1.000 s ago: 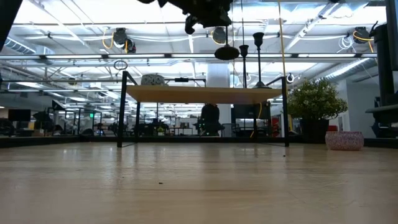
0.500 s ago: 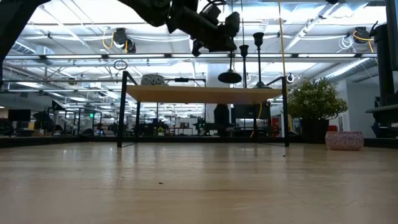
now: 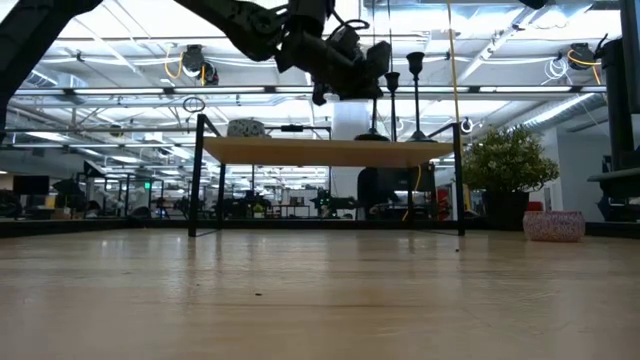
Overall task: Pick & Place candle stick holders
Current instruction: Put the black candle holder on the shelf
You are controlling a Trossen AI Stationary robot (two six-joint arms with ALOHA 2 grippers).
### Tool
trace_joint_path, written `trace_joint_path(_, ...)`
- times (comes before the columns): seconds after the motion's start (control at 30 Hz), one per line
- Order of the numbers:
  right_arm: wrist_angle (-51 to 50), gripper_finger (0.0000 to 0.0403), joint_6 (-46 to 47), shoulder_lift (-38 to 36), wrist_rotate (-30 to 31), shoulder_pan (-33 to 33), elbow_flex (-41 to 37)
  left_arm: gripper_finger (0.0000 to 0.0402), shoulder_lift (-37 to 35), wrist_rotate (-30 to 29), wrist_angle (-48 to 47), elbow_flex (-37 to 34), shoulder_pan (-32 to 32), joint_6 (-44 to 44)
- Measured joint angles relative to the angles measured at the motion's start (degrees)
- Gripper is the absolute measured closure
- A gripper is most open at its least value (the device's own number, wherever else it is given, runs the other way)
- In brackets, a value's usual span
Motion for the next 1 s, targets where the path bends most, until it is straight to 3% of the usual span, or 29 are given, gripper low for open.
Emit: trace_joint_path(1.0,-0.1,0.0403,-1.6,0.0,1.3,0.0,0.0,0.0384,0.6,2.4,-2.3,-0.1,0.4,-2.5)
